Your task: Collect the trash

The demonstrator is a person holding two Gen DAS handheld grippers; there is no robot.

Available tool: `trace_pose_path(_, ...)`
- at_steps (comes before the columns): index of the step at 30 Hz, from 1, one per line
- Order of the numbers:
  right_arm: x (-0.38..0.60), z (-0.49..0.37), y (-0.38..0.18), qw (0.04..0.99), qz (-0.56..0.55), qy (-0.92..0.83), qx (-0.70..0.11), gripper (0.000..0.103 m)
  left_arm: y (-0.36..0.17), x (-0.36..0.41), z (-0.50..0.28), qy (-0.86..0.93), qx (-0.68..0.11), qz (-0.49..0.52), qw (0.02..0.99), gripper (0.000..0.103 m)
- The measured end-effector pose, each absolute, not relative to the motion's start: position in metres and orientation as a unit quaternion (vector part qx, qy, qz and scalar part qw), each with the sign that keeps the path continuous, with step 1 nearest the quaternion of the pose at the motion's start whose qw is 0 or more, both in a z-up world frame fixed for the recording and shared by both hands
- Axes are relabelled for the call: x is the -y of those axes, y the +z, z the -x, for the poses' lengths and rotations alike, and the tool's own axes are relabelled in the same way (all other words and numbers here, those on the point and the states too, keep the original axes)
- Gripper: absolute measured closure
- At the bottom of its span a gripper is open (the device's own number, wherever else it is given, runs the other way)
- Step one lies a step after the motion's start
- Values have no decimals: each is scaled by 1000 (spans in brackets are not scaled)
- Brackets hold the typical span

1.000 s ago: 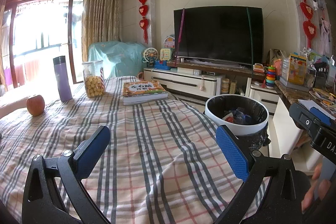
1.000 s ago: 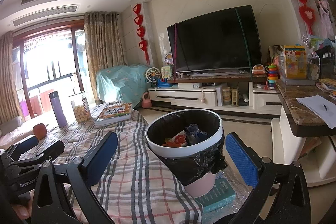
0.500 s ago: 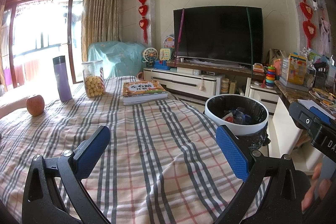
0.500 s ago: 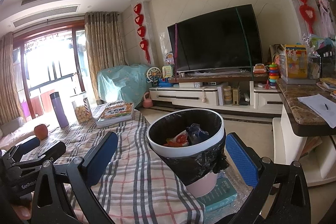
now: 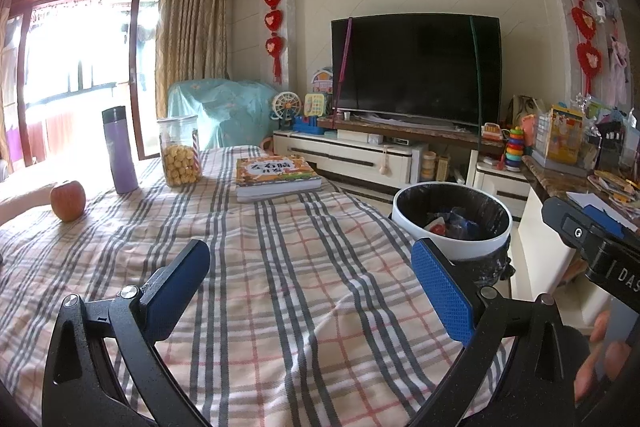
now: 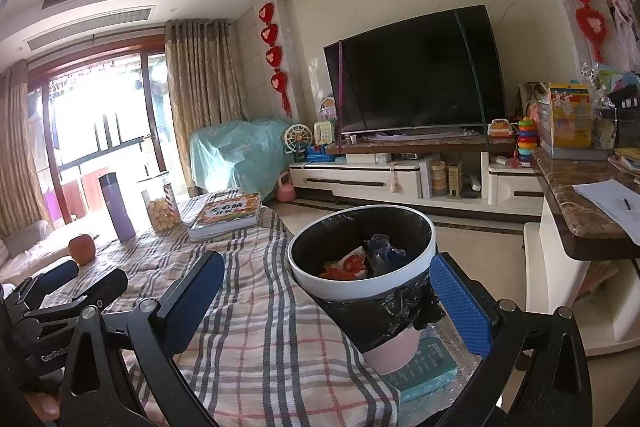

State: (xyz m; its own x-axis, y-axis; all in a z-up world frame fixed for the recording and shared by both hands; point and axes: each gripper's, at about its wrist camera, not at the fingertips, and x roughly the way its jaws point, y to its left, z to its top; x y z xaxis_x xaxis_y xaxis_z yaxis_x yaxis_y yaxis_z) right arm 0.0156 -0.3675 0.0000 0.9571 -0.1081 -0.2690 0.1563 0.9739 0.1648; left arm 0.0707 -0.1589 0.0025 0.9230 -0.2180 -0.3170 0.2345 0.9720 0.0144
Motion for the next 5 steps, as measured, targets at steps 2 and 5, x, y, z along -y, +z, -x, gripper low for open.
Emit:
trace_pose_path(2, 366, -17, 0, 985, -93, -64, -133, 0, 2, 156, -72, -116, -161, -23, 980, 0)
trace_pose_path(5, 363, -20, 0, 985, -93, -59, -136, 0, 2, 151, -74, -114, -166, -18, 979, 0)
